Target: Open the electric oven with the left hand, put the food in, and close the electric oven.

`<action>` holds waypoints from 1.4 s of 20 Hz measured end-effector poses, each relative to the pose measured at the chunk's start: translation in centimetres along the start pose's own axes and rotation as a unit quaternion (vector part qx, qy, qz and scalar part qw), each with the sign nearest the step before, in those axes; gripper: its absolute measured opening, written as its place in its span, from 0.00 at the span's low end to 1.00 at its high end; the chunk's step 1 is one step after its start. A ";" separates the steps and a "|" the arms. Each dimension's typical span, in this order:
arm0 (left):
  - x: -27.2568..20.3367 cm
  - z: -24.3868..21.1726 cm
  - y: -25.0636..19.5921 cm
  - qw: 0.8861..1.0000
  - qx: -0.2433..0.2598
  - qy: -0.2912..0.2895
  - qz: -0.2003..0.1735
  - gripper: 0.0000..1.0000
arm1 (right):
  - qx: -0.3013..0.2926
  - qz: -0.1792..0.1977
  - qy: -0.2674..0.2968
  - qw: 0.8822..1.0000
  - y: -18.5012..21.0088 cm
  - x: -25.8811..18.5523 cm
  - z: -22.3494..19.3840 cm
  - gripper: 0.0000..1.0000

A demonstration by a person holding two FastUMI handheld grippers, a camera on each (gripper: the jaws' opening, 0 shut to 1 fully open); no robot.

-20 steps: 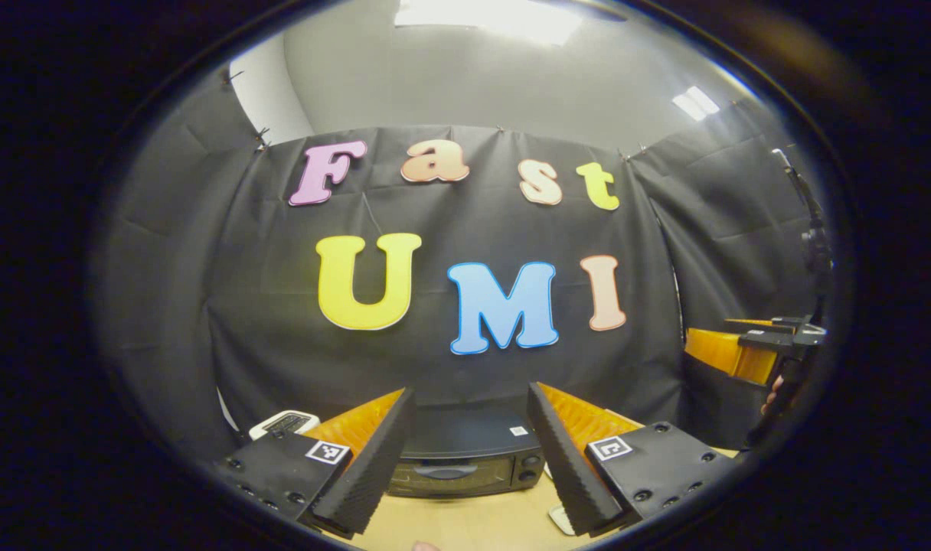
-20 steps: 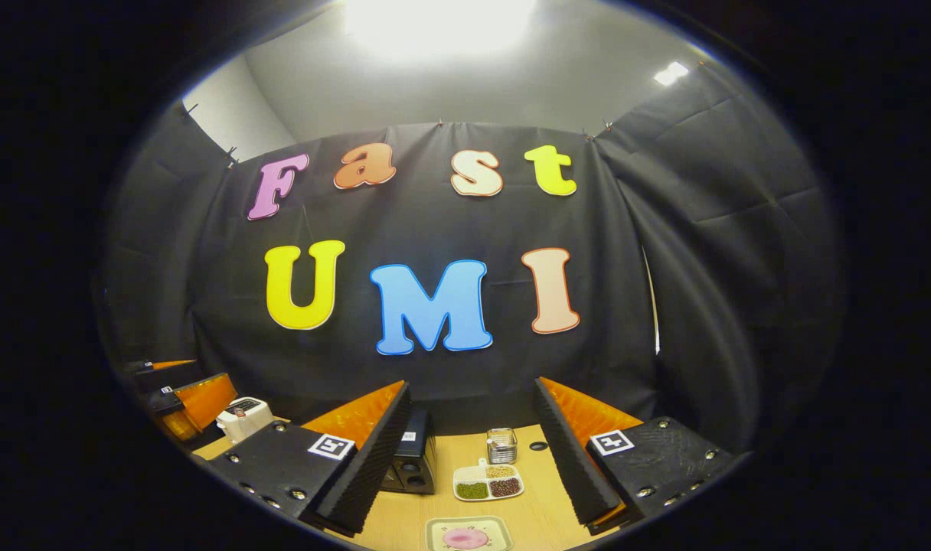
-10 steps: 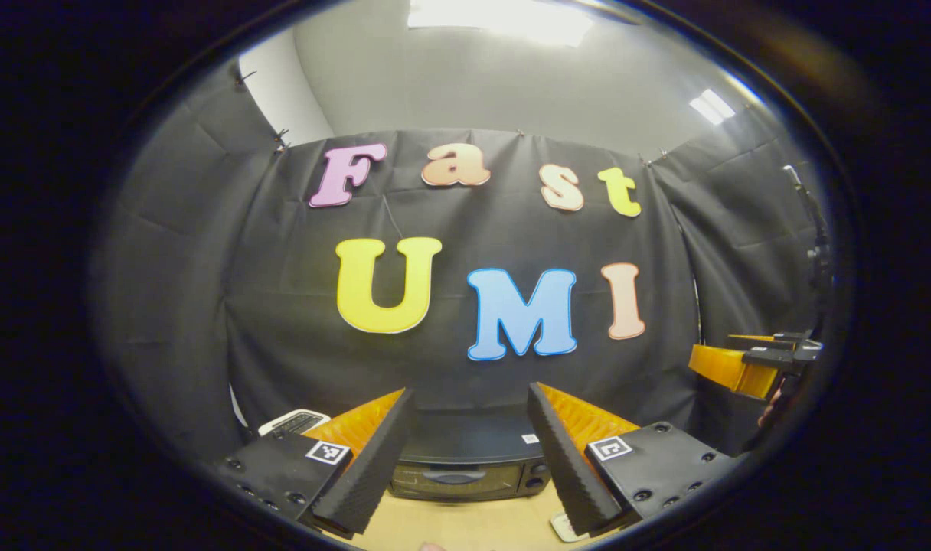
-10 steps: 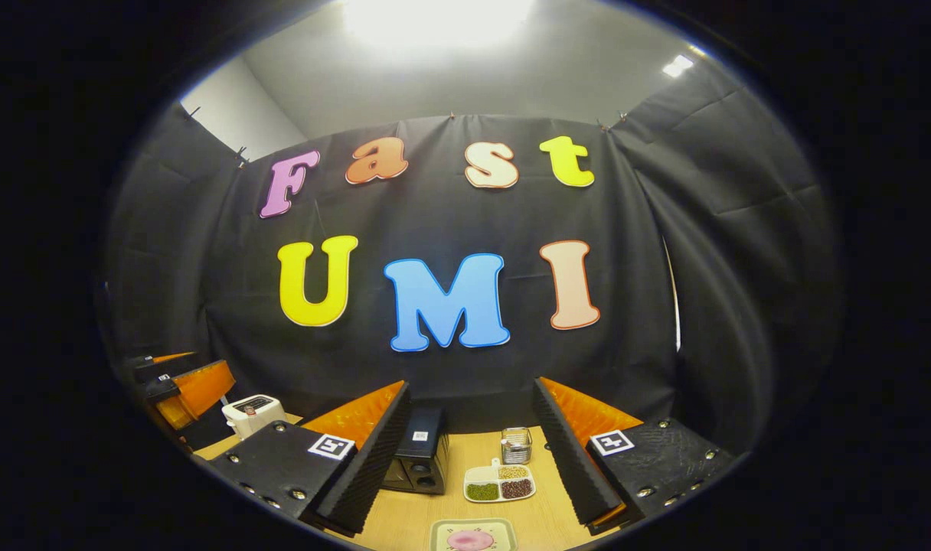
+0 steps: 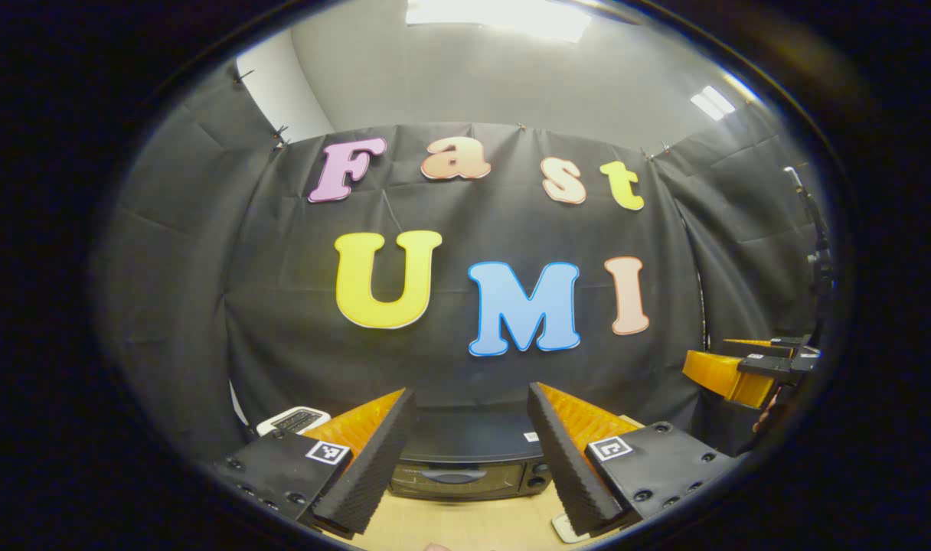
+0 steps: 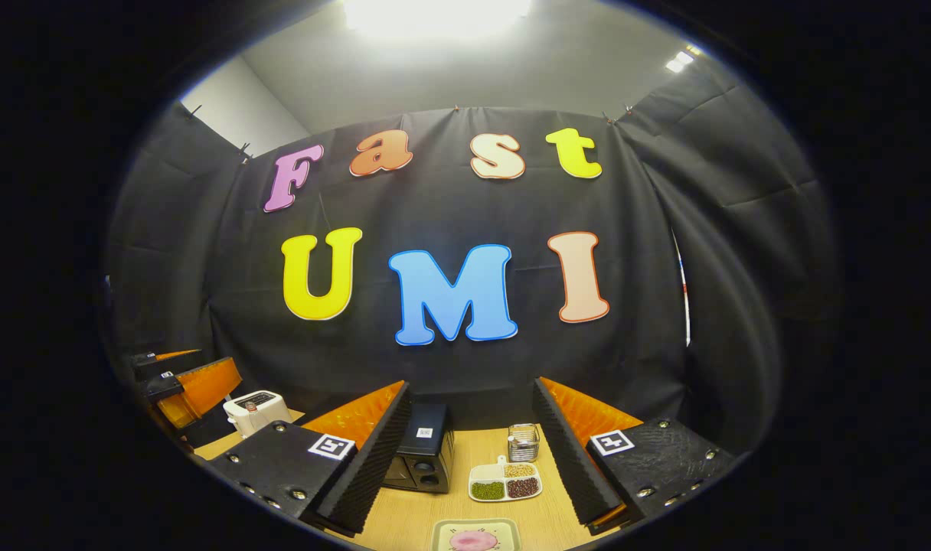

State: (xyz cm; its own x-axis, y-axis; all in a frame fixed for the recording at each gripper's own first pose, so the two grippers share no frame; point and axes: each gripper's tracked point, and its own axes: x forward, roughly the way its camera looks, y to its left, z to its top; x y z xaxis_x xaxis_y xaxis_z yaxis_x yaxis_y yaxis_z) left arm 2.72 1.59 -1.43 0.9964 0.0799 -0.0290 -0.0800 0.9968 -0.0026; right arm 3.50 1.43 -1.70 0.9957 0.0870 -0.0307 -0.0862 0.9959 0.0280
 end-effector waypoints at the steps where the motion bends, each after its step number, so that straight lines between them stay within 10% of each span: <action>1: 0.1 -0.7 0.0 1.000 -0.001 0.008 0.001 1.00 | 0.000 -0.001 0.003 1.000 -0.1 0.1 -0.3 0.96; 28: 18.4 -26.2 3.5 0.969 -0.011 0.248 0.014 0.97 | -0.009 -0.036 0.079 0.996 -3.0 4.5 -5.6 0.96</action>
State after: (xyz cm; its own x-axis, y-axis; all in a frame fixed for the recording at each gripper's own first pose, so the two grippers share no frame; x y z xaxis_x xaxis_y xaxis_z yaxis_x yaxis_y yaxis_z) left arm 20.04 6.38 -28.18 0.8576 0.0898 -0.5063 -0.1130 0.9935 -0.0152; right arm 8.06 -1.05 -7.53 0.9820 0.0159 -0.1884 -0.0157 0.9999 0.0025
